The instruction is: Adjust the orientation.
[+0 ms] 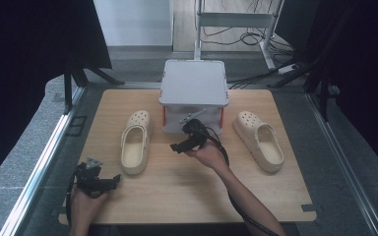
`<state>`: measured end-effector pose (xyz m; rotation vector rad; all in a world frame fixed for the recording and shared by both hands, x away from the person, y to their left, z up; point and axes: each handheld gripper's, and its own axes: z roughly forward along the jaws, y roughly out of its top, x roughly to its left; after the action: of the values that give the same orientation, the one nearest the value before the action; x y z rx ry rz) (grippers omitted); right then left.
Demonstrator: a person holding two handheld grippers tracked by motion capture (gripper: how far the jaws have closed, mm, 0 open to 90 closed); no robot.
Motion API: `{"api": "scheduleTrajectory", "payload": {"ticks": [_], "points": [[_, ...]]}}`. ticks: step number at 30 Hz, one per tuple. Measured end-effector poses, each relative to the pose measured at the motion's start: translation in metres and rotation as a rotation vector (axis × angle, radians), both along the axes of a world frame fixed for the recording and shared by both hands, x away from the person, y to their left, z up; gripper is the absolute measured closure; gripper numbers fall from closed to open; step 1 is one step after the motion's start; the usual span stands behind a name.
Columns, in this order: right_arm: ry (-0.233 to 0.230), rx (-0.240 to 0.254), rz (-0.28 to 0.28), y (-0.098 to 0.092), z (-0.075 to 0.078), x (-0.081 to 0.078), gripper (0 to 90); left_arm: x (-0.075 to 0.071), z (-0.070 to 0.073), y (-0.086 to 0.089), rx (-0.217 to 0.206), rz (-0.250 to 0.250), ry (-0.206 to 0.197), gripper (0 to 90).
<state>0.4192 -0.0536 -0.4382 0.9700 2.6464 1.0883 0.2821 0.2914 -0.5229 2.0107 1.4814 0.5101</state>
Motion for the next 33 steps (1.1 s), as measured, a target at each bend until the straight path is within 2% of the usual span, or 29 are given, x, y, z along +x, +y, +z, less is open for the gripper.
{"api": "scheduleTrajectory", "payload": {"ticks": [4, 5, 8, 13, 17, 18, 19, 22, 23, 30, 32, 33], "points": [[0.01, -0.007, 0.016, 0.021, -0.002, 0.004, 9.5, 0.0, 0.0, 0.0, 0.0, -0.001, 0.0, 0.0], [0.01, -0.007, 0.016, 0.021, -0.002, 0.004, 9.5, 0.0, 0.0, 0.0, 0.0, -0.001, 0.0, 0.0], [0.021, -0.011, 0.03, 0.04, -0.004, 0.008, 11.3, 0.0, 0.0, 0.0, 0.0, -0.002, -0.001, 0.0], [0.024, -0.008, 0.033, 0.058, -0.004, 0.013, 12.8, 0.0, 0.0, 0.0, 0.0, -0.003, -0.001, 0.0], [0.026, -0.01, 0.032, 0.081, -0.004, 0.017, 13.3, 0.0, 0.0, 0.0, -0.001, -0.005, 0.0, 0.0], [0.026, -0.01, 0.032, 0.081, -0.004, 0.017, 13.3, 0.0, 0.0, 0.0, -0.001, -0.005, 0.0, 0.0], [0.033, -0.016, 0.03, 0.091, -0.005, 0.018, 13.9, 0.0, 0.0, 0.0, -0.001, -0.005, 0.0, 0.0], [0.037, -0.023, 0.026, 0.099, -0.006, 0.019, 14.4, 0.0, 0.0, 0.0, 0.0, -0.005, -0.001, 0.0], [0.044, -0.029, 0.013, 0.109, -0.008, 0.021, 16.4, 0.0, 0.0, 0.0, 0.0, -0.005, -0.001, 0.0], [0.069, -0.064, -0.046, 0.131, -0.015, 0.03, 21.7, 0.0, 0.0, 0.0, 0.003, -0.01, -0.002, 0.0], [0.07, -0.076, -0.063, 0.136, -0.017, 0.033, 24.7, 0.0, 0.0, 0.0, 0.001, -0.01, -0.001, 0.0], [0.076, -0.091, -0.084, 0.141, -0.019, 0.036, 29.9, 0.0, 0.0, 0.0, 0.001, -0.01, -0.001, 0.0]]}}
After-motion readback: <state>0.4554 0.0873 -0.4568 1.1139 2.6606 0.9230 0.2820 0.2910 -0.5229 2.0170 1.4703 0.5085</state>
